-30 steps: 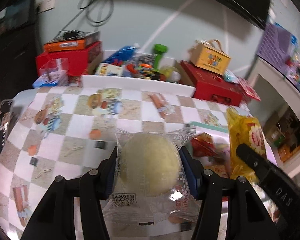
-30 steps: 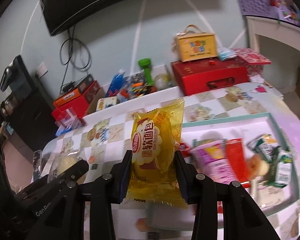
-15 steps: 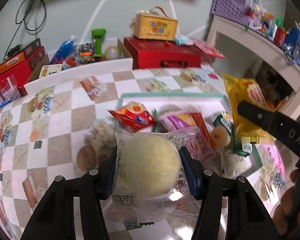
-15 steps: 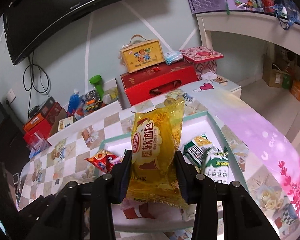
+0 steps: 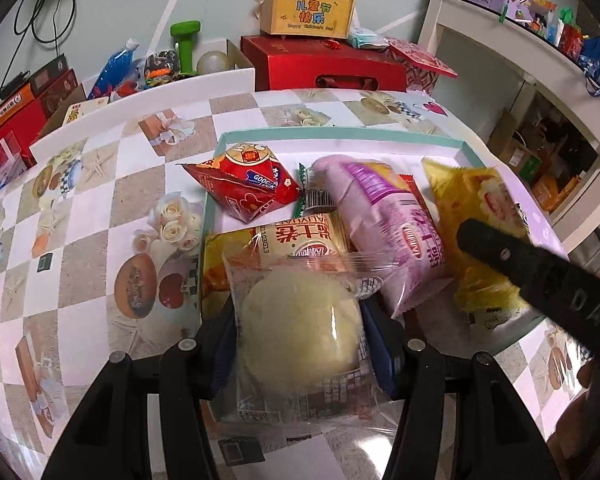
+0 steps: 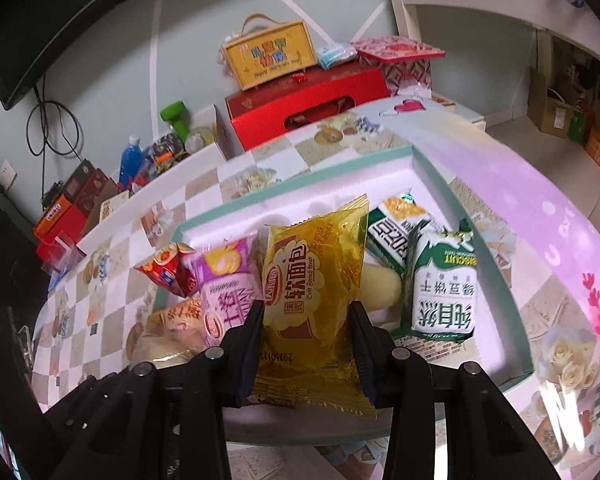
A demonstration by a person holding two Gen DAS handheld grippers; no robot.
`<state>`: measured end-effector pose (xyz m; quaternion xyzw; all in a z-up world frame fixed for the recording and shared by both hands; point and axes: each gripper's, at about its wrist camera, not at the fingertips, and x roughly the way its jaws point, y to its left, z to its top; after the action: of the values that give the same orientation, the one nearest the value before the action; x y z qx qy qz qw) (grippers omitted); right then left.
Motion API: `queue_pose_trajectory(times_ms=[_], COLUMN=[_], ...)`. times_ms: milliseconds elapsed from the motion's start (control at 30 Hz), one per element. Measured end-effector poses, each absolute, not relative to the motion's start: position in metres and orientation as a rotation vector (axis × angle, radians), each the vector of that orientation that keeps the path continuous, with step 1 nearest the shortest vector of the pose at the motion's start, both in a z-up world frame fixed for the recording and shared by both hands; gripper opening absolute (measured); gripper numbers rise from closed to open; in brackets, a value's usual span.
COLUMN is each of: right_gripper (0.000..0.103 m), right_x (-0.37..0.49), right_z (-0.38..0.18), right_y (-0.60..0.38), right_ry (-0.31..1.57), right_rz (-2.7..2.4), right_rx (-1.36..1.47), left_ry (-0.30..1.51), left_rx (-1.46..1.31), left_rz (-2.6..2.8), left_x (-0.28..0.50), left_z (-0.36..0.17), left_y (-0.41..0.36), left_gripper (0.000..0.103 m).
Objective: Organize snacks
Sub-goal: 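Release the bun bag in the tray while the right tool releases the yellow bread bag, then withdraw both open tools away from the filled tray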
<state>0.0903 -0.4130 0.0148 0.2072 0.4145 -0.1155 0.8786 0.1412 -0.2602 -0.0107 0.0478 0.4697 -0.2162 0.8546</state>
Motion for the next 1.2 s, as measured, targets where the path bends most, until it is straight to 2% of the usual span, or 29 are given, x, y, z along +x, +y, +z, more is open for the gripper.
queue_pose_trajectory(times_ms=[467,500,567,600,633,700,967,1067,1200], right_gripper=[0.045,0.045,0.045,0.048,0.055,0.060,0.061,0.072,0.100], right_x=[0.095,0.095,0.094,0.093,0.092,0.089,0.084,0.086,0.089], right_z=[0.010,0.011,0.016,0.019,0.021,0.027,0.039,0.038,0.034], right_y=[-0.413,-0.413,-0.413,-0.412,-0.413,-0.413,-0.413,-0.412,-0.404], right_ry=[0.889,0.889,0.882,0.876,0.870,0.858,0.835,0.844,0.856], right_rz=[-0.226,-0.227,-0.232,-0.236,-0.241,-0.252,-0.269,-0.279,-0.256], right_rx=[0.426,0.419,0.403,0.394,0.390,0.378,0.356,0.346,0.332], left_ry=[1.013,1.015,1.014,1.013,1.010,1.008,0.966,0.949,0.954], left_rx=[0.092,0.100,0.121,0.136,0.146,0.158,0.151,0.118,0.069], left_rz=[-0.458,-0.457,-0.446,-0.440,-0.439,-0.444,-0.453,-0.425,-0.294], left_x=[0.149,0.148,0.146,0.144,0.143,0.140,0.132,0.133,0.142], left_z=[-0.016,-0.015,-0.011,-0.009,-0.007,-0.003,0.022,0.028,0.025], left_y=[-0.260,-0.261,-0.262,-0.263,-0.263,-0.263,-0.254,-0.243,-0.217], left_gripper=[0.059,0.061,0.071,0.072,0.073,0.073,0.076,0.077,0.087])
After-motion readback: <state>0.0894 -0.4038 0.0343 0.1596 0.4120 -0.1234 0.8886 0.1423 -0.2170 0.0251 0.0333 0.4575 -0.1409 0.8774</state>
